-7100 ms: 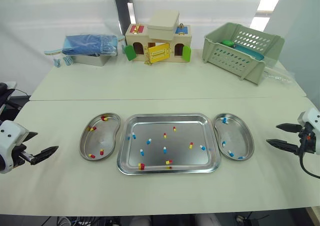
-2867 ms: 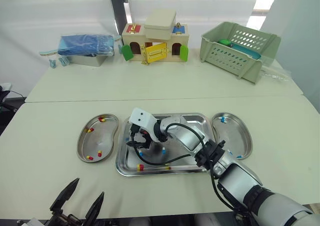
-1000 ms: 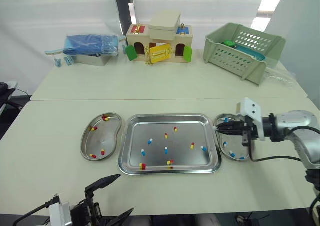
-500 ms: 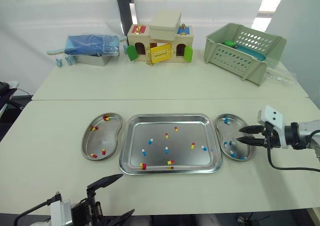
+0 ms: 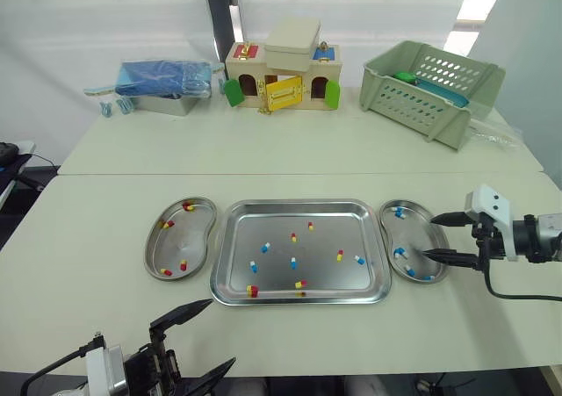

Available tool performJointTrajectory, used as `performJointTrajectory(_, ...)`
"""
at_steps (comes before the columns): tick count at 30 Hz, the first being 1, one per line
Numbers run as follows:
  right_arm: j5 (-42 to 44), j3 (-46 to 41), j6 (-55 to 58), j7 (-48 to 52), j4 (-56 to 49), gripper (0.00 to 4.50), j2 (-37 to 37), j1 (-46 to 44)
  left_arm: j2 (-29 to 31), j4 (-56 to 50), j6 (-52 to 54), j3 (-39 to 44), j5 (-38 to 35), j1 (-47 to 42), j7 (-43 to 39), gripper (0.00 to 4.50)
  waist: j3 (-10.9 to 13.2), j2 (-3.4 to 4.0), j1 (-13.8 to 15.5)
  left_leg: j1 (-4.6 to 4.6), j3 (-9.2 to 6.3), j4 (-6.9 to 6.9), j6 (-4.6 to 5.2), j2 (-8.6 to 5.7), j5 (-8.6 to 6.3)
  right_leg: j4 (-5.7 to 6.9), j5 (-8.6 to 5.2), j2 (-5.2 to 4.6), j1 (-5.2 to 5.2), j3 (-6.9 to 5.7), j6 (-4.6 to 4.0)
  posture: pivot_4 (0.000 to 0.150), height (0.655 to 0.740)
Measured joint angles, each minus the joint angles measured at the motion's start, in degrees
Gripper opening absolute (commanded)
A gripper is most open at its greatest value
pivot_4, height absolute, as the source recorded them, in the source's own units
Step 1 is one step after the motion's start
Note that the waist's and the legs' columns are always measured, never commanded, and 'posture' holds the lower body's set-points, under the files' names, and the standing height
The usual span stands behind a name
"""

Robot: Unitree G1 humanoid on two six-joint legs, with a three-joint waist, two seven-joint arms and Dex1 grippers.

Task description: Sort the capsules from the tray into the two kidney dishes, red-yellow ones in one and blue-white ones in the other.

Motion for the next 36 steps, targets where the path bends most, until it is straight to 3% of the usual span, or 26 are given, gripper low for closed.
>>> performJointTrajectory(5, 1.74, -5.07, -3.20, 2.25, 4.64, 4.47, -1.10, 1.60, 2.60, 0.04, 2.62, 4.98, -0.10, -0.22, 3.83, 4.50, 0.00, 0.00, 0.16, 0.06, -0.01, 0.00, 0.00, 0.00, 0.00, 0.01, 0.00, 0.00, 0.05, -0.02, 0.00, 0.150, 0.7400)
performJointTrajectory(11, 2.26, -10.11, -10.01, 5.33, 12.42, 4.47, -1.84, 5.36, 14.32, 4.92, 17.54, 18.14, -5.75, -3.10, 9.16, 4.50, 0.00, 0.00, -0.09, 0.11, 0.01, -0.01, 0.00, 0.01, 0.00, 0.02, 0.00, 0.00, 0.08, -0.02, 0.00, 0.150, 0.7400)
performJointTrajectory(16, 2.14, -12.02, -17.14, 5.81, 18.36, 4.47, -1.67, 7.30, 22.66, 16.25, 23.87, 25.87, -6.02, -7.49, 7.40, 4.50, 0.03, 0.05, -0.55, 0.19, 0.04, -0.07, 0.00, 0.00, 0.00, 0.03, 0.00, 0.01, 0.08, 0.01, 0.00, 0.150, 0.7400)
performJointTrajectory(20, 1.51, -11.86, -20.31, 6.63, 22.41, 4.47, -1.65, 7.68, 27.21, 23.24, 26.17, 27.32, -3.87, -11.39, 4.04, 4.50, 0.06, 0.10, -0.61, 0.24, 0.10, -0.08, 0.00, 0.01, 0.00, 0.05, -0.01, 0.01, 0.08, 0.07, 0.00, 0.150, 0.7400)
performJointTrajectory(32, 2.43, -12.90, -22.73, 6.68, 20.18, 4.47, -0.69, 13.99, 28.04, 24.46, 29.67, 27.14, 2.80, -14.99, 2.40, 4.50, 0.10, 0.17, -0.59, 0.24, 0.13, -0.09, 0.00, 0.04, 0.00, 0.05, -0.01, 0.01, 0.08, 0.09, 0.00, 0.150, 0.7400)
performJointTrajectory(36, 5.84, -15.26, -23.20, 6.53, 13.99, 4.47, 3.69, 19.13, 28.14, 17.03, 34.92, 24.48, 4.10, -13.87, 3.95, 4.50, 0.10, 0.15, -0.52, 0.21, 0.10, -0.08, -0.01, 0.04, 0.00, 0.03, -0.01, 0.00, 0.12, 0.07, 0.00, 0.150, 0.7400)
